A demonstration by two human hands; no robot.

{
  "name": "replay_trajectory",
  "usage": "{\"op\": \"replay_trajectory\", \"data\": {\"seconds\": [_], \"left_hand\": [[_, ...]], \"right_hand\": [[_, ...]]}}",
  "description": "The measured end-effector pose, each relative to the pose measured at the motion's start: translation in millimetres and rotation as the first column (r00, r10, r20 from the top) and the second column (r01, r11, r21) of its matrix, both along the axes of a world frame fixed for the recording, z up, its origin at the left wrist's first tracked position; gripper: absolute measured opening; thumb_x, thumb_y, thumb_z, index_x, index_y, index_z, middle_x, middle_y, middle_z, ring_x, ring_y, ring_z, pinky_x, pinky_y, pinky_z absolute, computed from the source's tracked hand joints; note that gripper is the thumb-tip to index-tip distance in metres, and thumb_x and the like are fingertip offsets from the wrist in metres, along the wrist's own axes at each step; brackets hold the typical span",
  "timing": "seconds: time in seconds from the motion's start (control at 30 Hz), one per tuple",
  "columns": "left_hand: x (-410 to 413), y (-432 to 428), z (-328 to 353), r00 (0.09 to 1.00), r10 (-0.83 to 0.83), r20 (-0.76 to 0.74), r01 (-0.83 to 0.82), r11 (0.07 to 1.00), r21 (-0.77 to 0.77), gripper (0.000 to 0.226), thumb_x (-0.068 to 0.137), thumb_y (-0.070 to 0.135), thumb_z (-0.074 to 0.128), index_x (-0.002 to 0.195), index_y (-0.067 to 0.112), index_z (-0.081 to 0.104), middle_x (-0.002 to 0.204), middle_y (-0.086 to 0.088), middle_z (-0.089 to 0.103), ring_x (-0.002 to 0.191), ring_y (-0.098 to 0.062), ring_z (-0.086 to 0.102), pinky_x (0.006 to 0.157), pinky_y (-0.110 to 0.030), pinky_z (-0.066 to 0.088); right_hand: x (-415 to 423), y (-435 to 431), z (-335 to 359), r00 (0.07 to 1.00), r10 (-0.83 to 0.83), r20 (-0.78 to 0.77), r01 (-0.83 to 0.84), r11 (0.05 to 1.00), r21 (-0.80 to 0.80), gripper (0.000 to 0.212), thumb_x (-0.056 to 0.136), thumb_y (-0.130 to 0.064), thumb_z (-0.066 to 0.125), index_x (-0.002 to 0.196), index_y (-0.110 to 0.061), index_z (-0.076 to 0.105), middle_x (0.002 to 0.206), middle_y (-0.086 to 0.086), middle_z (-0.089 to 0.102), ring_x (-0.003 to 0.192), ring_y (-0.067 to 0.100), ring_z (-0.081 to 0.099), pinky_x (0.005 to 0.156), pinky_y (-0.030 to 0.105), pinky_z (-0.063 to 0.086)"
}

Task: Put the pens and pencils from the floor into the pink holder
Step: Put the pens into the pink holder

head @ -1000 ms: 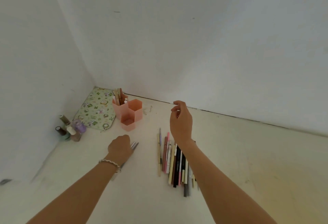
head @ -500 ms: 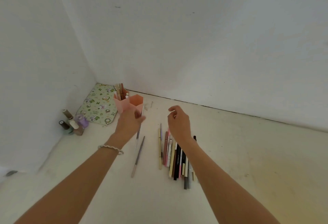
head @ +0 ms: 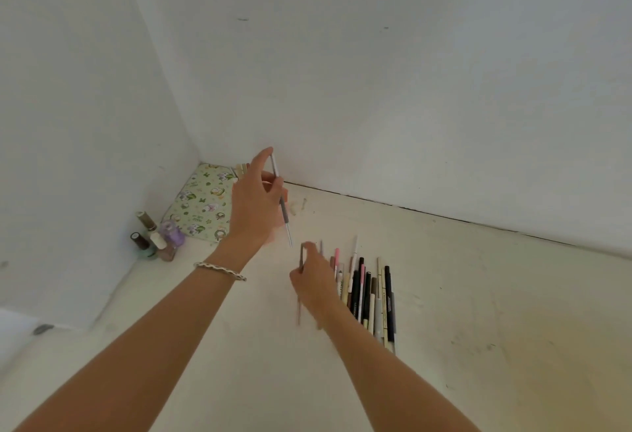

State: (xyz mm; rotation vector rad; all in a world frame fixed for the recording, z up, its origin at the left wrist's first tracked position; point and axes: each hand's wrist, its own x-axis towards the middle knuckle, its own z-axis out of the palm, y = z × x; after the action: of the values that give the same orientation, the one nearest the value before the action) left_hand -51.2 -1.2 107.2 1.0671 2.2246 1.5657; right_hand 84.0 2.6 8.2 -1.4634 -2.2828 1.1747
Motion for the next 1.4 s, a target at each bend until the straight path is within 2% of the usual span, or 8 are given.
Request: {"op": "replay_trajectory", "data": {"seconds": [0.17,0.4,0.57,0.63,0.9,1.07,1.27,1.4], "left_hand": [[-45.2,-3.7,28.3,0.972,0.225,-0.070,-0.207,0.956,0.206,0.041,0.097,0.010,0.055,0.134,0.027,0.047,0.103,0.000,0.061,0.079,-0.012,0.068,0.064,-0.011,0.053],[-70.2,-0.5,20.1,0.943,0.279,-0.182,-0.238,0.947,0.215,0.039,0.101,0.014,0.049,0.138,0.025,0.044,0.112,-0.002,0.058,0.090,-0.010,0.061,0.080,-0.021,0.054],[-72.3,3.5,-18.6,0.928,0.104,-0.358,-0.131,0.990,-0.051,0.022,0.101,0.016,0.050,0.120,0.013,0.061,0.117,-0.008,0.057,0.098,-0.018,0.061,0.082,-0.010,0.043],[-73.8,-0.2,-31.2,0.920,0.087,-0.383,-0.148,0.980,-0.134,0.026,0.101,0.020,0.049,0.117,0.008,0.066,0.120,-0.010,0.060,0.113,-0.025,0.055,0.094,-0.021,0.041],[-92.3,-19.0,-28.9,0.933,0.250,-0.259,-0.254,0.967,0.021,0.027,0.102,0.016,0.041,0.121,0.012,0.061,0.119,-0.006,0.060,0.104,-0.022,0.061,0.087,-0.039,0.050],[-83.5,-22.8,-28.3,0.956,0.241,-0.170,-0.236,0.971,0.047,0.023,0.095,0.004,0.042,0.106,0.013,0.060,0.102,0.003,0.062,0.093,-0.018,0.060,0.081,-0.030,0.047],[-31.9,-21.0,-36.7,0.945,0.067,-0.319,-0.052,0.997,0.057,0.015,0.087,0.007,0.045,0.081,0.018,0.052,0.072,0.013,0.052,0.059,-0.001,0.047,0.054,-0.010,0.036],[15.9,-4.6,-73.2,0.953,-0.199,-0.229,0.103,0.921,-0.375,0.006,0.090,0.017,0.055,0.094,0.020,0.058,0.081,0.012,0.059,0.065,-0.002,0.053,0.059,-0.011,0.042]], "right_hand": [[-8.0,55.5,63.1,0.830,-0.225,-0.510,0.315,0.944,0.096,0.070,0.089,-0.007,0.054,0.149,-0.032,0.026,0.086,-0.002,0.054,0.071,0.015,0.057,0.069,0.029,0.054],[-31.9,78.4,106.0,0.668,-0.152,-0.729,0.390,0.905,0.169,0.063,0.094,-0.004,0.052,0.145,-0.033,0.027,0.090,-0.008,0.056,0.072,0.005,0.059,0.066,0.013,0.049],[-49.2,70.5,102.3,0.669,-0.083,-0.739,0.358,0.907,0.223,0.056,0.096,-0.007,0.052,0.139,-0.034,0.029,0.094,-0.004,0.060,0.079,0.007,0.063,0.069,0.009,0.048],[-58.8,69.9,101.6,0.677,-0.080,-0.731,0.345,0.912,0.220,0.054,0.096,-0.007,0.052,0.138,-0.034,0.029,0.094,-0.003,0.061,0.081,0.008,0.063,0.071,0.010,0.049],[-116.7,66.7,92.1,0.818,0.096,-0.567,0.141,0.923,0.359,0.048,0.099,-0.012,0.048,0.135,-0.037,0.029,0.095,-0.011,0.061,0.082,0.003,0.061,0.071,0.014,0.050],[-126.9,56.2,64.5,0.921,0.312,-0.235,-0.100,0.771,0.629,0.029,0.092,-0.001,0.052,0.117,-0.005,0.065,0.120,0.015,0.059,0.106,0.030,0.057,0.094,0.043,0.046],[-96.0,76.6,66.7,0.876,0.039,-0.481,0.217,0.858,0.466,0.048,0.080,0.007,0.042,0.122,-0.010,0.059,0.119,0.005,0.057,0.093,0.020,0.058,0.085,0.039,0.050],[-58.1,98.1,65.8,0.873,-0.079,-0.481,0.303,0.861,0.408,0.039,0.090,0.004,0.042,0.119,-0.016,0.058,0.112,-0.002,0.059,0.088,-0.002,0.056,0.073,0.014,0.043]]}}
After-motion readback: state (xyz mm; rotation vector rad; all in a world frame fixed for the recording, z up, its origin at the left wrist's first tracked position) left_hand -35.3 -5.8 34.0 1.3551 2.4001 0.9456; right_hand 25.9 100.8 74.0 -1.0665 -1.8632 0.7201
